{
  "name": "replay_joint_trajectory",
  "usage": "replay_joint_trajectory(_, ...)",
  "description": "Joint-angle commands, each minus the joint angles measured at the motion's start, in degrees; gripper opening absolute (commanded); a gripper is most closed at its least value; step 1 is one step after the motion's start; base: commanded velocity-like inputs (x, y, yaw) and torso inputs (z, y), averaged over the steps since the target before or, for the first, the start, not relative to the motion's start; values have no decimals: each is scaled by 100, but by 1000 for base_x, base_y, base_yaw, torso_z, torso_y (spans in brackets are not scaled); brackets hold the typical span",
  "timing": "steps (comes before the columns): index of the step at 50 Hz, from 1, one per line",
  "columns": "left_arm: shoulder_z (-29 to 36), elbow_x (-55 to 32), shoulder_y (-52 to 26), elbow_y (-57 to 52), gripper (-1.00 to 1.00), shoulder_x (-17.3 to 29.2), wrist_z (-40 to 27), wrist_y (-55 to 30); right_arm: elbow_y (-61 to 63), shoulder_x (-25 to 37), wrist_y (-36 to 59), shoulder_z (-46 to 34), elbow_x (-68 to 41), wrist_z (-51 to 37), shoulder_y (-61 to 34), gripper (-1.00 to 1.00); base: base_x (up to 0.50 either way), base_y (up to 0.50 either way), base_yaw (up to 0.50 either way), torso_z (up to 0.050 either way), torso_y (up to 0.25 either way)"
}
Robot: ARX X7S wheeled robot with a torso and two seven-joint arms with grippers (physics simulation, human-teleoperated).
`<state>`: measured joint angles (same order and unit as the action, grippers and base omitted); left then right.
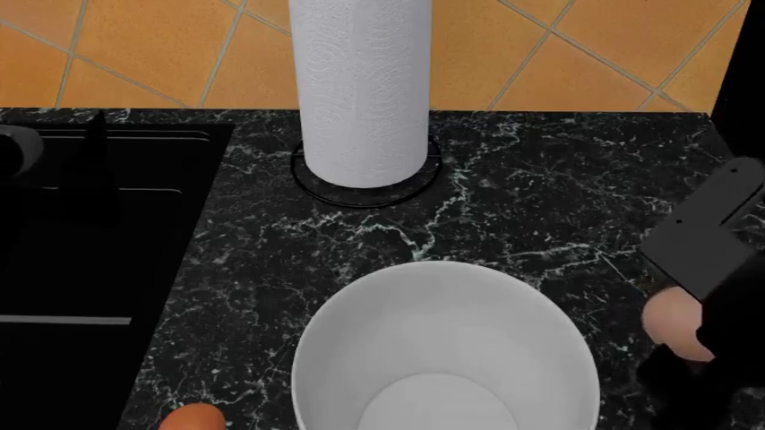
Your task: Place the eggs and milk next to the bowl.
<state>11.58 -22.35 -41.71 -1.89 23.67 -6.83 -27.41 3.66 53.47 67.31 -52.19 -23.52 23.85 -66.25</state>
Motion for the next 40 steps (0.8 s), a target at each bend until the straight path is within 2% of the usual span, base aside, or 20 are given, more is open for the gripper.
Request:
replay_joint_trajectory(1,-92,87,-68,218,100,-128,252,104,293,119,-108,-119,66,506,-44,-100,0,0,0,0,0)
replay_joint_trajectory(40,-132,-29,3,-64,100,-48,127,-65,620,242,-337,-422,61,905,-93,-100,0,0,0,0,0)
